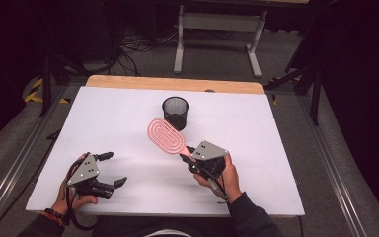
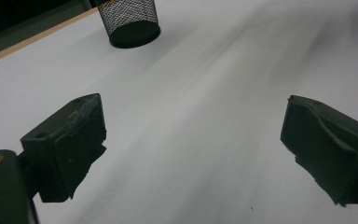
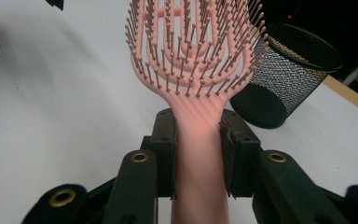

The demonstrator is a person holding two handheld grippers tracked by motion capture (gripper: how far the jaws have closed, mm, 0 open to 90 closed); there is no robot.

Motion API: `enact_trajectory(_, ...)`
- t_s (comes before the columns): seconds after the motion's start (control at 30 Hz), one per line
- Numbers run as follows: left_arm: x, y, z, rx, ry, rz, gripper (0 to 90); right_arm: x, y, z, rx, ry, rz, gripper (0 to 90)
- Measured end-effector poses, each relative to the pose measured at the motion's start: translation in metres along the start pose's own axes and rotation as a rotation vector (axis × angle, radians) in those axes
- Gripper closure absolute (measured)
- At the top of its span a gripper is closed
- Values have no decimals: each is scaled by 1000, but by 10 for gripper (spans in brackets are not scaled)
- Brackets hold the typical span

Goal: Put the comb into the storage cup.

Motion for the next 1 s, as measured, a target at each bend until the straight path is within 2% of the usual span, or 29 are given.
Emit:
enact_trajectory(0.3, -1, 2, 3, 2, 9, -2, 89, 13, -11, 0, -10, -46, 42, 689)
enact_trajectory(0.47, -3, 3, 2, 25, 2, -15, 104, 22, -17, 1, -16, -83, 72, 689)
enact_trajectory(0.6, -7, 2, 2, 22, 27, -21, 114, 28, -23, 5, -27, -96, 92, 689)
enact_trajectory(0.73, -9, 1, 1, 35, 13, -20, 126, 35, -28, 8, -34, -126, 104, 689)
enact_trajectory(0.77, -9, 1, 0, 52, 1, -16, 137, 36, -29, 9, -36, -130, 105, 689)
enact_trajectory(0.8, -13, 4, -3, 105, -24, -1, 141, 36, -29, 10, -39, -128, 106, 689)
enact_trajectory(0.93, -19, 8, -11, 137, -57, 14, 144, 34, -31, 13, -51, -131, 116, 689)
enact_trajectory(0.97, -24, 11, -18, 163, -86, 31, 144, 32, -31, 14, -51, -133, 118, 689)
enact_trajectory(1.0, -26, 12, -20, 162, -92, 28, 142, 31, -30, 14, -50, -132, 119, 689)
Point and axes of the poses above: each handheld gripper's, and its own axes: x roughly backward along the jaws, z roughly out of its underside, y roughly to its left, the point moved 5 cm from there along -x, roughly forward along the jaws, and after that the axes turned 8 degrees about -x, right-handed, at the moved point
